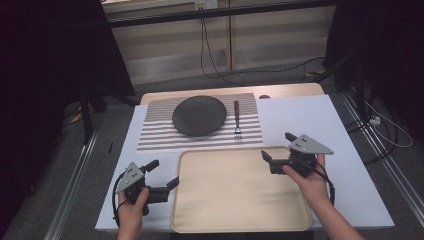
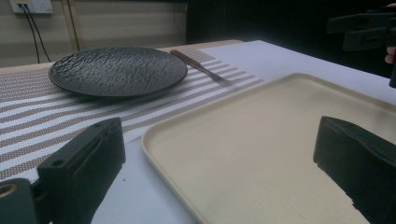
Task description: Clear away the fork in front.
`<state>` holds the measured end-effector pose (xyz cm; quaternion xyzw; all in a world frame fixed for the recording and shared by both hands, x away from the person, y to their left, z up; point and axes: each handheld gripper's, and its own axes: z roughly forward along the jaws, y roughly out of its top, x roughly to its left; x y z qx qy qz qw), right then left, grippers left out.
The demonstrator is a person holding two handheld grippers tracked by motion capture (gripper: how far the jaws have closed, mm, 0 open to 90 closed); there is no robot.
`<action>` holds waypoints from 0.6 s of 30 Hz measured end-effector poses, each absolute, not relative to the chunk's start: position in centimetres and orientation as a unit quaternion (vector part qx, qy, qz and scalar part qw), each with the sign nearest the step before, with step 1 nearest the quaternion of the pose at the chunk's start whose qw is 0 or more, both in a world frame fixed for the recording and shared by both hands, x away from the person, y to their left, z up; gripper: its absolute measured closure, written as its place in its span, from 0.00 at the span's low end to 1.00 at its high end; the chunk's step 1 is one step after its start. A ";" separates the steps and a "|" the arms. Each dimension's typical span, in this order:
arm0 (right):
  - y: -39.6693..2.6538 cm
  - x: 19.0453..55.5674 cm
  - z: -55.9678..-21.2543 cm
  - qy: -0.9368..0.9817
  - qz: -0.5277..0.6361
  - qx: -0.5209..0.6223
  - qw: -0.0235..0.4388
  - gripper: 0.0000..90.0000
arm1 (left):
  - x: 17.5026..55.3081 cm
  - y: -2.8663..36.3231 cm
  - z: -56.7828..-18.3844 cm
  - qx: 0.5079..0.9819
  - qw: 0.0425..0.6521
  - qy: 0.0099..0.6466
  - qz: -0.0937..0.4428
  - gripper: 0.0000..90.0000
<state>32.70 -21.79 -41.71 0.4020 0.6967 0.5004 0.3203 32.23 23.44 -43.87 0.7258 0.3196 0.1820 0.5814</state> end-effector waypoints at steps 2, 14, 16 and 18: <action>-21.4 33.3 -41.6 0.697 0.501 0.401 0.319 0.03 | 32.2 23.4 -43.8 0.729 0.579 0.317 0.182 0.03; -19.8 37.8 -41.2 0.702 0.489 0.415 0.310 0.02 | 32.1 23.2 -43.7 0.730 0.580 0.313 0.182 0.03; -19.8 38.1 -41.2 0.702 0.488 0.415 0.310 0.02 | 32.1 23.2 -43.7 0.730 0.580 0.313 0.182 0.03; -19.6 39.0 -41.2 0.701 0.485 0.419 0.312 0.02 | 32.1 23.2 -43.7 0.730 0.580 0.313 0.181 0.03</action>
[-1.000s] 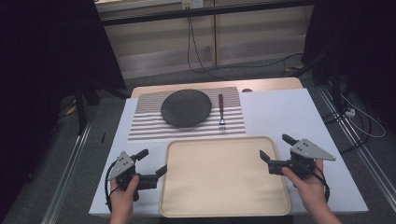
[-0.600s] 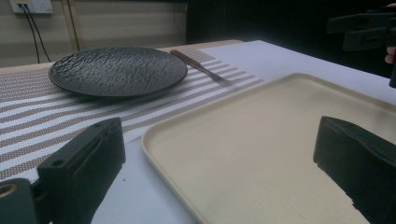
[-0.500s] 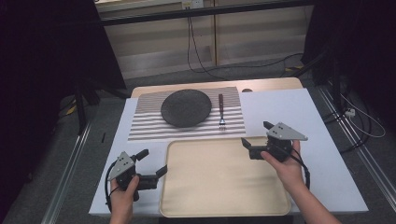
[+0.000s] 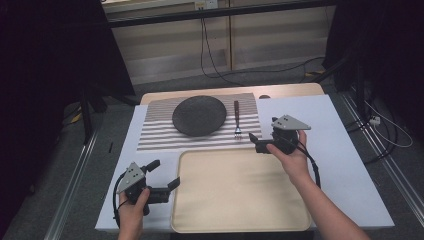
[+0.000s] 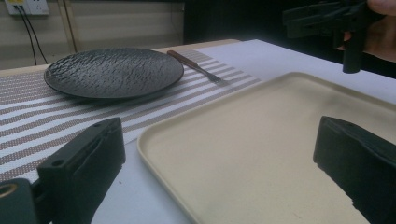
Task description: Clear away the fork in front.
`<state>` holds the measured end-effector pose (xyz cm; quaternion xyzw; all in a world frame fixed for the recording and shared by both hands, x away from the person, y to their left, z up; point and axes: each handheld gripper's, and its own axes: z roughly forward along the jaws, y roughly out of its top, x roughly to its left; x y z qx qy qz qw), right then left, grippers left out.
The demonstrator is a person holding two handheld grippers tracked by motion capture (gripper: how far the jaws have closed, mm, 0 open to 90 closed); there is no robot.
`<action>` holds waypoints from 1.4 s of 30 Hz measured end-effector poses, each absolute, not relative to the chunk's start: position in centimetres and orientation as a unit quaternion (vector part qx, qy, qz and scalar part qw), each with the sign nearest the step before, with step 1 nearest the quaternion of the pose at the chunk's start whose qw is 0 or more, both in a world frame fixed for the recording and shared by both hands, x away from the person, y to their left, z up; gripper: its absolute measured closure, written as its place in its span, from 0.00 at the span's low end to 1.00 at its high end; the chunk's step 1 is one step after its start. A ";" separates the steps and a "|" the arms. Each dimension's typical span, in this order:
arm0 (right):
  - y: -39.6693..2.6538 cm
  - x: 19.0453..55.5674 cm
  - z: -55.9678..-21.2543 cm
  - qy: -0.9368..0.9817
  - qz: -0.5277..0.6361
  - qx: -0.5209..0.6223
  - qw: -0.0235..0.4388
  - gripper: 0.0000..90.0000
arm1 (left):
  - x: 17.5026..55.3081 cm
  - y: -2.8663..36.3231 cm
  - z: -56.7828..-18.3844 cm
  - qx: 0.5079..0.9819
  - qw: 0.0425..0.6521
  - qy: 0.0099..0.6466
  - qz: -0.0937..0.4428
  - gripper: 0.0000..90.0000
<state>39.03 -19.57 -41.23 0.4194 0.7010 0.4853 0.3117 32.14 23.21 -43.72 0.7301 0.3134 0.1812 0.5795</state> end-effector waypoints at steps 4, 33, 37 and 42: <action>-19.4 39.9 -41.4 0.699 0.484 0.427 0.309 0.02 | 32.0 23.2 -43.7 0.731 0.581 0.311 0.180 0.03; -17.8 47.0 -42.6 0.704 0.455 0.457 0.297 0.04 | 32.1 23.1 -43.7 0.732 0.580 0.310 0.177 0.03; -17.7 47.8 -43.1 0.711 0.441 0.461 0.294 0.04 | 32.1 23.0 -43.7 0.733 0.579 0.310 0.177 0.03; -17.0 48.8 -43.3 0.719 0.435 0.462 0.284 0.05 | 32.2 22.9 -43.7 0.734 0.578 0.310 0.179 0.03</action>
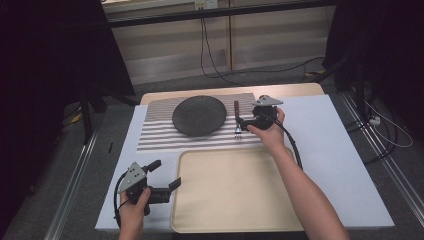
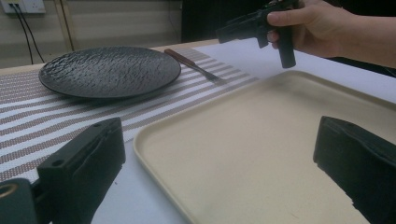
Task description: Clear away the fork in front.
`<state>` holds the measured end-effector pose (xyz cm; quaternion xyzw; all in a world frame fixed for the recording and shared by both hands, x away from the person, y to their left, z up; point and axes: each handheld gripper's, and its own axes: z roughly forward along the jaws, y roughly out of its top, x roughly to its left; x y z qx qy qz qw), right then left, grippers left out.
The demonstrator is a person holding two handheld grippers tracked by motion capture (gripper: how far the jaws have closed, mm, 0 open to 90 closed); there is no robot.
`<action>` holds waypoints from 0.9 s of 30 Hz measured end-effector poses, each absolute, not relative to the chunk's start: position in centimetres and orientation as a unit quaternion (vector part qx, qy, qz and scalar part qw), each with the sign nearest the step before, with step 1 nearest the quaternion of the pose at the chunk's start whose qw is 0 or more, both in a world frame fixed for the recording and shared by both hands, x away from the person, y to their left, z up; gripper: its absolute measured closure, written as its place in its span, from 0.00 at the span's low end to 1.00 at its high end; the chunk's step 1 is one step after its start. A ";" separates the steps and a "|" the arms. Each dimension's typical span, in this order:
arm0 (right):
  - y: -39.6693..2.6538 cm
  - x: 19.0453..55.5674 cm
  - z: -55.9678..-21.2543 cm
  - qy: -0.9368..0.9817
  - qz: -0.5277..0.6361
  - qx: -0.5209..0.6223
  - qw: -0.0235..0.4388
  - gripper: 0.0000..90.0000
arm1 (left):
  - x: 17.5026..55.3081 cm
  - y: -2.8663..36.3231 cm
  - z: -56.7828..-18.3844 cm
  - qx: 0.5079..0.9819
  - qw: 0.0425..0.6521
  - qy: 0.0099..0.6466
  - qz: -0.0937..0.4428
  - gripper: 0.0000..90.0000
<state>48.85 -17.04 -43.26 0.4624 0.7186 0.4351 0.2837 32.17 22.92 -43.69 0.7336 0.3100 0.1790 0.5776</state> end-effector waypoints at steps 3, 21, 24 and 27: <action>-16.6 49.5 -43.4 0.722 0.432 0.462 0.280 0.07 | 32.2 22.9 -43.7 0.735 0.576 0.308 0.179 0.03; -15.3 52.4 -44.5 0.743 0.414 0.467 0.242 0.29 | 32.2 22.9 -43.5 0.733 0.577 0.310 0.185 0.03; -15.4 52.9 -44.5 0.743 0.416 0.470 0.233 0.37 | 32.2 23.1 -43.4 0.728 0.580 0.312 0.187 0.03; -15.4 53.3 -44.6 0.745 0.409 0.475 0.228 0.41 | 32.2 23.1 -43.4 0.729 0.580 0.312 0.187 0.03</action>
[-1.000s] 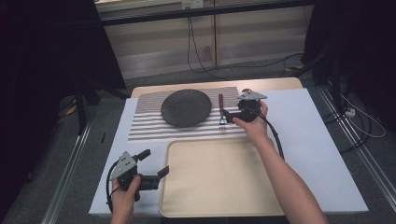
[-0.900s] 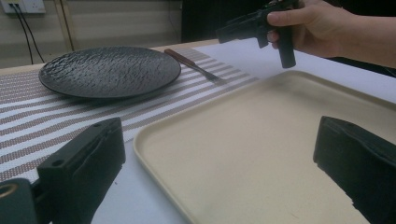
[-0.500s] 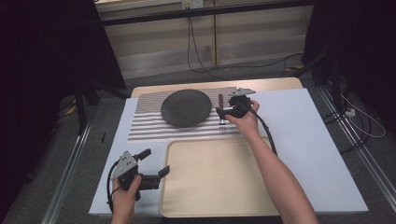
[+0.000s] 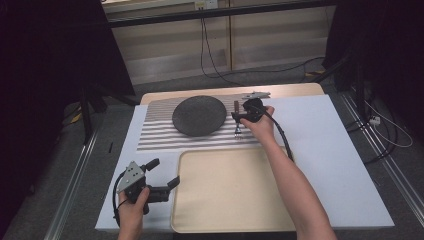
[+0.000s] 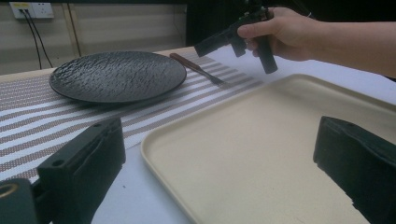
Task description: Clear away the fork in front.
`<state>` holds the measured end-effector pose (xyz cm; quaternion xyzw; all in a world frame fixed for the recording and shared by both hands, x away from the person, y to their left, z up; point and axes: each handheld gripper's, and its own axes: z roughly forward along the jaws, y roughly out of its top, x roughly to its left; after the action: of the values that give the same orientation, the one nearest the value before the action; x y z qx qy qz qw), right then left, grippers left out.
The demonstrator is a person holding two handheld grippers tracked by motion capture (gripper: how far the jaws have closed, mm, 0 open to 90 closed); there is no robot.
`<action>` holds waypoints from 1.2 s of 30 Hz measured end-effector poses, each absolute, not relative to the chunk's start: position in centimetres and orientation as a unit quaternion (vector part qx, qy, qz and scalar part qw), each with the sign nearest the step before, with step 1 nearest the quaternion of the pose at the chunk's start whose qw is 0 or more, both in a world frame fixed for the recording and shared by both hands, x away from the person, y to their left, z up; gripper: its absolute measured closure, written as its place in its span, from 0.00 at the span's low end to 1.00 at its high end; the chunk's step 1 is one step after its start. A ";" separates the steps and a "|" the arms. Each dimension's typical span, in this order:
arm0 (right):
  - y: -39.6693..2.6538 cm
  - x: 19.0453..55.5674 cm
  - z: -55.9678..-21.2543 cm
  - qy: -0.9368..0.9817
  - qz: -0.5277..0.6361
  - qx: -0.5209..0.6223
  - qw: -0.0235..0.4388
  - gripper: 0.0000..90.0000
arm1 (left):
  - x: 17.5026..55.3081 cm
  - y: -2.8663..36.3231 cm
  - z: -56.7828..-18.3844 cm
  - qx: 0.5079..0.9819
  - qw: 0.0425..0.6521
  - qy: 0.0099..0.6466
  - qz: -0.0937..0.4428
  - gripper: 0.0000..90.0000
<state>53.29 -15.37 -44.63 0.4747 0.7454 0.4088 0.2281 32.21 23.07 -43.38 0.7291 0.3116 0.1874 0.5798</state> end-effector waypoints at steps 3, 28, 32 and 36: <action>-15.3 53.7 -44.7 0.750 0.402 0.475 0.225 0.46 | 32.2 23.0 -43.3 0.731 0.578 0.311 0.187 0.03; -15.0 55.3 -46.2 0.764 0.354 0.510 0.175 0.86 | 32.3 22.8 -43.5 0.736 0.574 0.308 0.187 0.03; -15.6 54.8 -45.8 0.777 0.338 0.506 0.159 0.87 | 32.4 22.7 -43.5 0.736 0.572 0.310 0.186 0.03; -16.5 53.8 -45.7 0.786 0.334 0.497 0.155 0.87 | 32.3 22.6 -43.5 0.739 0.571 0.306 0.184 0.03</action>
<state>53.79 -16.49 -45.66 0.4969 0.7856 0.3344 0.1550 32.32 22.63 -43.50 0.7395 0.3056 0.1843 0.5708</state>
